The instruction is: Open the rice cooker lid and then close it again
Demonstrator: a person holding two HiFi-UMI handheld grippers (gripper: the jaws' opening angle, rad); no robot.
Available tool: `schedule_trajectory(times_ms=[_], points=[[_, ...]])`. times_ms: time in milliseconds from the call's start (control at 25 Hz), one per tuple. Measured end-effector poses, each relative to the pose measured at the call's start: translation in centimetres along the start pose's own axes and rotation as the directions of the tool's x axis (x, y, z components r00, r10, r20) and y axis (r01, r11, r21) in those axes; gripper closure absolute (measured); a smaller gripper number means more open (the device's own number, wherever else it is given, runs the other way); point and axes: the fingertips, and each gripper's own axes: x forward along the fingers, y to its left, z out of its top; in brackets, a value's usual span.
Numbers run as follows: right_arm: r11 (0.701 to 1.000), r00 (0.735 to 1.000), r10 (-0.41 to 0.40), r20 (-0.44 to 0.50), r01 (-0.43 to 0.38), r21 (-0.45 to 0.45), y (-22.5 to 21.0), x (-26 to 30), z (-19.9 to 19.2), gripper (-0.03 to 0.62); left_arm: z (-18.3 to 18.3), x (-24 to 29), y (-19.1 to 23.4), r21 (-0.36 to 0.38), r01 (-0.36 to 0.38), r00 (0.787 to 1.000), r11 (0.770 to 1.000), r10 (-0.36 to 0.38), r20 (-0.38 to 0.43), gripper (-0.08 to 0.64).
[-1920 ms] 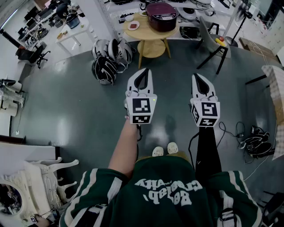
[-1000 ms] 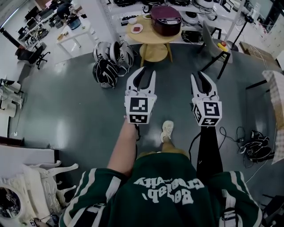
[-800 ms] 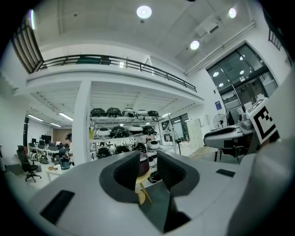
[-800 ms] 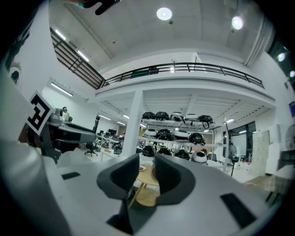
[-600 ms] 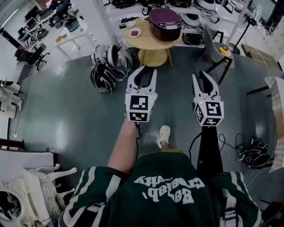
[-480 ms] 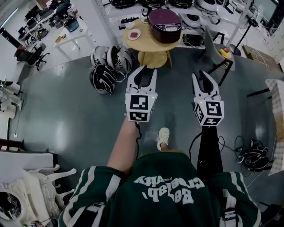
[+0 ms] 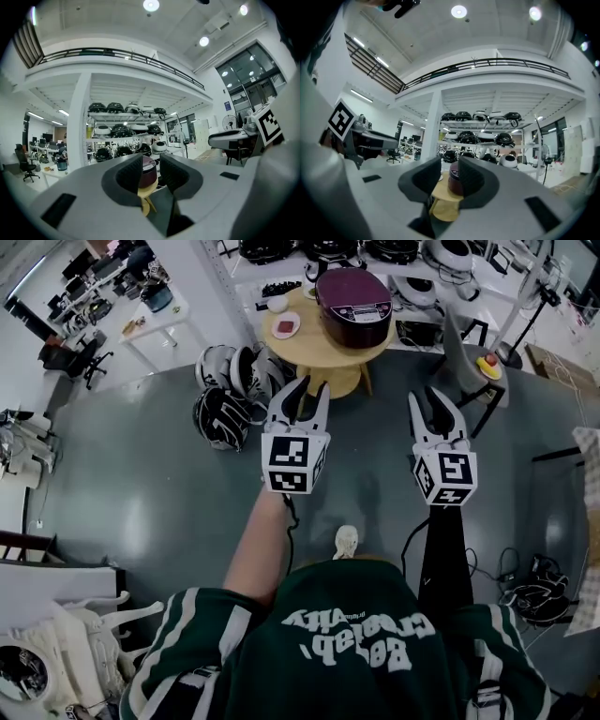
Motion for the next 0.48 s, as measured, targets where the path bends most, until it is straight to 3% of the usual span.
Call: schedule_trajectory(times_ms=[480], points=[[1.000, 1.000, 0.008, 0.017, -0.008, -0.012, -3.6, 5.7, 0.1, 0.471, 1.0, 6.6, 1.6, 0.011, -0.006, 1.000, 1.000, 0.006, 0.017, 0.457]])
